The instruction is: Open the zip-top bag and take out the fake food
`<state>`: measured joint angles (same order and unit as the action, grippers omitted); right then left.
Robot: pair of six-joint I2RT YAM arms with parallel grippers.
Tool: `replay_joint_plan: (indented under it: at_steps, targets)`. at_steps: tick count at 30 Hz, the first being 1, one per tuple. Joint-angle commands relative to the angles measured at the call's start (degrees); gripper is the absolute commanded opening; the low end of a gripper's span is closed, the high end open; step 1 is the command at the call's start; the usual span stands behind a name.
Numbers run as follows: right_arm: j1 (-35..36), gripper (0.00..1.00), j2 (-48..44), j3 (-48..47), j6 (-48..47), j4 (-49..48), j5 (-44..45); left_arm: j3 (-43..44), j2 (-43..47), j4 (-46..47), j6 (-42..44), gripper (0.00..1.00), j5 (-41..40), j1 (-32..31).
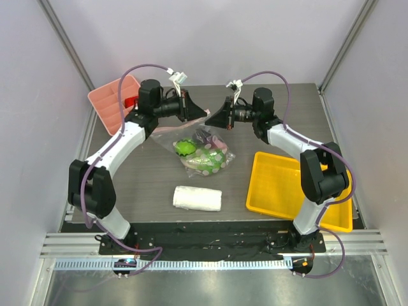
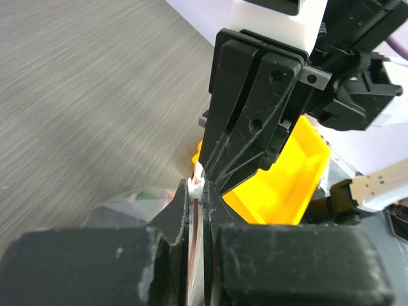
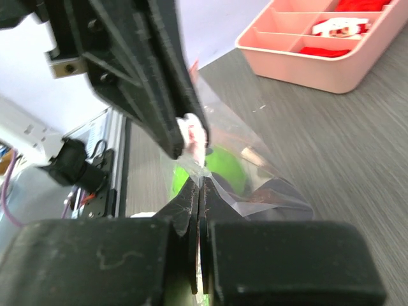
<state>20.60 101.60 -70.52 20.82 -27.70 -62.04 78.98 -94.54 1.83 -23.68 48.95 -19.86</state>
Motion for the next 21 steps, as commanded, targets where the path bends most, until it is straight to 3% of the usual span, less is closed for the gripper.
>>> replay_joint_plan:
  at_steps: [1, 7, 11, 14, 21]
  targets:
    - [0.3, 0.01, -4.1, -2.3, -0.9, 2.1, 8.2, -1.4, 5.2, -1.1, 3.6, 0.0, -4.8, 0.4]
    - [-2.4, 0.01, -4.4, -0.2, 6.7, -0.5, 20.1, -5.1, 11.6, -10.5, 6.5, 0.0, -17.6, 0.4]
    - [-5.9, 0.02, -2.0, -0.5, 12.3, -6.9, 19.5, -12.0, 17.8, -16.0, 4.0, 0.0, -26.2, 0.5]
    - [-6.8, 0.01, -0.8, -2.9, 11.1, -6.9, 17.8, -18.8, 25.7, -18.7, 2.5, 0.0, -34.1, 0.5]
    - [-7.2, 0.01, 4.8, -7.8, 9.0, -7.9, 16.2, -26.6, 36.7, -26.5, -0.2, 0.0, -39.6, 0.5]
